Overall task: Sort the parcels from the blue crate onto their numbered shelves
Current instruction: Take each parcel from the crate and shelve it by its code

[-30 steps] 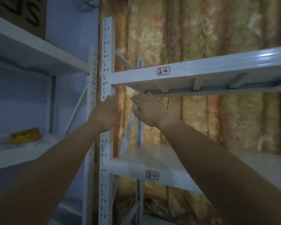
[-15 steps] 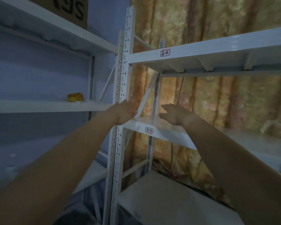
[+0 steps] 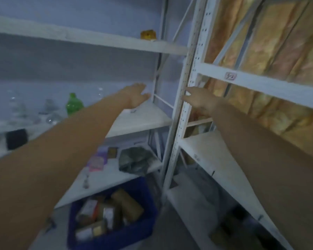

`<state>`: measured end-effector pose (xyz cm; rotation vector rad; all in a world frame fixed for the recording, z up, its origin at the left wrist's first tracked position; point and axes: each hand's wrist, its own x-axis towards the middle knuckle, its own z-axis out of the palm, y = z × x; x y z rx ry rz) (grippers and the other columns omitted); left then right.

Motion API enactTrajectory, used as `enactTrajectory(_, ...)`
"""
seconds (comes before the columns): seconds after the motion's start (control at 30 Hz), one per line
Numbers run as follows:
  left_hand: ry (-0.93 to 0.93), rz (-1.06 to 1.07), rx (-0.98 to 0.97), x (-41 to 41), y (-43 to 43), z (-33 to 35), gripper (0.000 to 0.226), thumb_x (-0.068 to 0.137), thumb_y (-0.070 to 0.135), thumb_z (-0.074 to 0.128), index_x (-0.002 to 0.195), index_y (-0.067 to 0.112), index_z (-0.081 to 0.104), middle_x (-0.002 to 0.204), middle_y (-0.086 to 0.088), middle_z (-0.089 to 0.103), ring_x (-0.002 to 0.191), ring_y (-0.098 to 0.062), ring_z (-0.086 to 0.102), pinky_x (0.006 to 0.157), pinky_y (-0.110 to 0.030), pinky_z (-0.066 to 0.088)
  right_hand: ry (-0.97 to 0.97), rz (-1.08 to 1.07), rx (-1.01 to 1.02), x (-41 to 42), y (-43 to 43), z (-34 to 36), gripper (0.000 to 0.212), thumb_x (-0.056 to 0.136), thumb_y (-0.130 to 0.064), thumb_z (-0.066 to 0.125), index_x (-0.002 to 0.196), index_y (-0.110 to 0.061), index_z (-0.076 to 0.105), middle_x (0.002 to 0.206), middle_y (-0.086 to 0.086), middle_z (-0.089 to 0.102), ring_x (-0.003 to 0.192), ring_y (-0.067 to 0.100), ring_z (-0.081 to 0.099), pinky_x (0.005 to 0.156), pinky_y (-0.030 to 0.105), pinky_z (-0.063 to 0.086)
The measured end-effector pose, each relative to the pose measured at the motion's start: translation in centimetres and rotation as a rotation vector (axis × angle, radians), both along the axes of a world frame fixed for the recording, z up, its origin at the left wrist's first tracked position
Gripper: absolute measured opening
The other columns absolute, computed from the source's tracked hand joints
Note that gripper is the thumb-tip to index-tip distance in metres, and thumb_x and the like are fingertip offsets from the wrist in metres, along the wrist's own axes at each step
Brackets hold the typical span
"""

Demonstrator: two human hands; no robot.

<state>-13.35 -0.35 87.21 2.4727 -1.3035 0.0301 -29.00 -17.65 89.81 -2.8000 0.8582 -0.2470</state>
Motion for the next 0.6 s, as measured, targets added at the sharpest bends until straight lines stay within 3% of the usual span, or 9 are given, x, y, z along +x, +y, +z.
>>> enactTrajectory(0.2, 0.137, 0.206, 0.215, 6.9, 9.7, -14.7, 0.062, 0.099, 0.044, 0.029, 0.150, 0.013, 0.011, 0.160, -0.004, 0.006, 0.147, -0.019, 0.006, 0.119, -0.034, 0.007, 0.148, 0.175, 0.202, 9.5, 6.3, -14.0, 0.063, 0.097, -0.046, 0.043, 0.152, -0.020, 0.025, 0.159, 0.004, 0.024, 0.143, 0.029, 0.029, 0.117, 0.037, 0.026)
enactTrajectory(0.33, 0.312, 0.284, 0.263, 10.2, 15.0, -24.8, 0.061, 0.097, 0.046, 0.034, 0.149, 0.017, 0.019, 0.158, -0.006, 0.015, 0.144, -0.026, 0.020, 0.116, -0.040, 0.021, 0.337, 0.241, 0.260, 13.8, 10.3, -24.0, 0.059, 0.099, -0.045, 0.040, 0.150, -0.017, 0.028, 0.157, 0.007, 0.029, 0.140, 0.029, 0.034, 0.110, 0.036, 0.030)
enactTrajectory(0.47, 0.389, 0.288, 0.387, 13.5, 18.4, -33.3, 0.063, 0.098, 0.048, 0.027, 0.150, 0.016, 0.012, 0.160, -0.003, 0.009, 0.147, -0.020, 0.010, 0.118, -0.038, 0.010, 0.496, 0.254, 0.320, 16.9, 12.8, -32.5, 0.060, 0.099, -0.045, 0.038, 0.150, -0.014, 0.027, 0.156, 0.008, 0.030, 0.140, 0.027, 0.033, 0.112, 0.038, 0.030)
enactTrajectory(0.6, 0.493, 0.332, 0.464, 16.0, 20.1, -40.1, 0.062, 0.098, 0.047, 0.027, 0.150, 0.018, 0.012, 0.159, -0.004, 0.011, 0.147, -0.021, 0.012, 0.118, -0.038, 0.013, 0.558, 0.220, 0.413, 19.1, 14.3, -39.4, 0.051, 0.100, -0.037, 0.038, 0.144, -0.012, 0.036, 0.146, 0.014, 0.044, 0.132, 0.033, 0.044, 0.108, 0.042, 0.036)
